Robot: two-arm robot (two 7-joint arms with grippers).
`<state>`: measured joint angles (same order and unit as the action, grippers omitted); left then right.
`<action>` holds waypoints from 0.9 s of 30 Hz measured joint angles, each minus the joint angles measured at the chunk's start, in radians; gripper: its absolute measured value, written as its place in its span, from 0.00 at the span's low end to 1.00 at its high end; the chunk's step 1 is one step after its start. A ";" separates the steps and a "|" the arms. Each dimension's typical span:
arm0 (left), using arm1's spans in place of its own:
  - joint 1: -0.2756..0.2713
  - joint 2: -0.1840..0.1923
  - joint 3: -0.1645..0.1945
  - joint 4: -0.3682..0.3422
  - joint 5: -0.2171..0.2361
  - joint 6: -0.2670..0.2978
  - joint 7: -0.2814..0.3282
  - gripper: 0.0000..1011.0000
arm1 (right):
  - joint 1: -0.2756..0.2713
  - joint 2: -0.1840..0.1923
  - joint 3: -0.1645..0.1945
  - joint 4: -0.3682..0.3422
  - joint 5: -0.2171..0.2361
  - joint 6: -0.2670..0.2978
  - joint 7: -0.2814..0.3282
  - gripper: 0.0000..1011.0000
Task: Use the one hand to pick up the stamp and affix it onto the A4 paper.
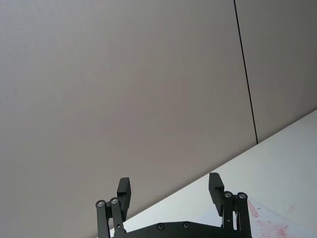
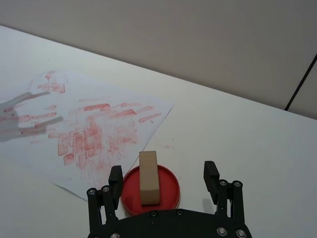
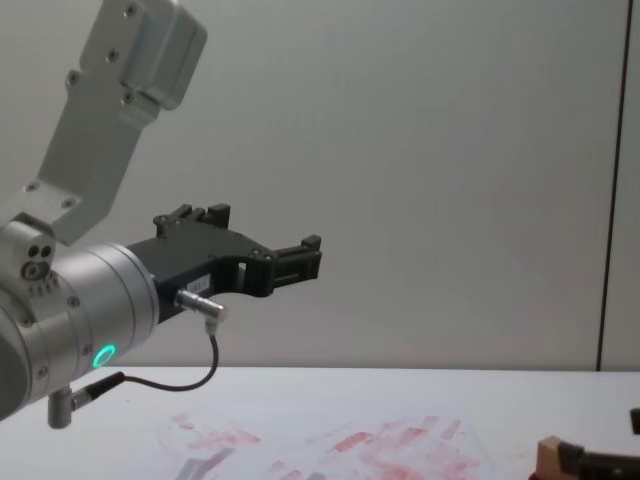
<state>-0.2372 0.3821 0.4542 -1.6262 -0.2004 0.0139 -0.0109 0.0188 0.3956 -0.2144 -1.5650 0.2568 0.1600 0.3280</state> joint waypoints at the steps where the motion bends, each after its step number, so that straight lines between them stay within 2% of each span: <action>1: 0.000 0.000 0.000 0.000 0.000 0.000 0.000 0.99 | 0.000 0.000 0.000 0.000 0.000 0.000 0.000 0.99; 8: 0.000 0.000 0.000 0.000 0.000 0.000 0.000 0.99 | 0.030 -0.022 -0.018 0.046 -0.037 0.006 0.022 0.99; 12: 0.000 0.000 0.000 0.000 0.000 0.000 0.000 0.99 | 0.042 -0.031 -0.025 0.065 -0.050 0.010 0.032 0.93; 13: 0.000 0.000 0.000 0.000 0.000 0.000 0.000 0.99 | 0.044 -0.032 -0.027 0.069 -0.053 0.011 0.033 0.88; 19: 0.000 0.000 0.000 0.000 0.000 0.000 0.000 0.99 | 0.063 -0.046 -0.036 0.094 -0.066 0.017 0.043 0.75; 25: 0.000 0.000 0.000 0.000 0.000 0.000 0.000 0.99 | 0.085 -0.058 -0.041 0.116 -0.071 0.023 0.049 0.53; 27: 0.000 0.000 0.000 0.000 0.000 0.000 0.000 0.99 | 0.090 -0.061 -0.042 0.120 -0.072 0.024 0.050 0.50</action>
<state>-0.2372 0.3821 0.4542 -1.6262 -0.2004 0.0139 -0.0110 0.1088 0.3343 -0.2563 -1.4446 0.1849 0.1841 0.3782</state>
